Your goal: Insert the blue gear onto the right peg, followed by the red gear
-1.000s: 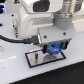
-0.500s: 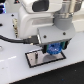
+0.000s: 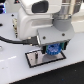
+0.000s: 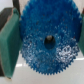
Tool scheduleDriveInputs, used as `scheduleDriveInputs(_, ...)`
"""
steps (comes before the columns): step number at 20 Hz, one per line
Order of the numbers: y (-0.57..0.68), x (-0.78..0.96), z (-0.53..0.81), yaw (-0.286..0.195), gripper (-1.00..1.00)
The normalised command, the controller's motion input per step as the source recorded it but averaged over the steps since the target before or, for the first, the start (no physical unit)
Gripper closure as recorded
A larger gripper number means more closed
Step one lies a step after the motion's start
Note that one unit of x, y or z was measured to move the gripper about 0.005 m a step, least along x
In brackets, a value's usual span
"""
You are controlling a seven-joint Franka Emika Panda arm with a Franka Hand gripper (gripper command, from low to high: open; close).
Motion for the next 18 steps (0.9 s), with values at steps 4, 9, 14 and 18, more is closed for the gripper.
scheduleDriveInputs(4,-0.01,0.12,-0.3,0.0,1.0)
scheduleDriveInputs(9,0.0,0.08,-0.23,0.0,1.0)
scheduleDriveInputs(14,0.04,0.0,0.03,0.0,-1.0)
scheduleDriveInputs(18,0.05,-0.01,0.18,0.0,-1.0)
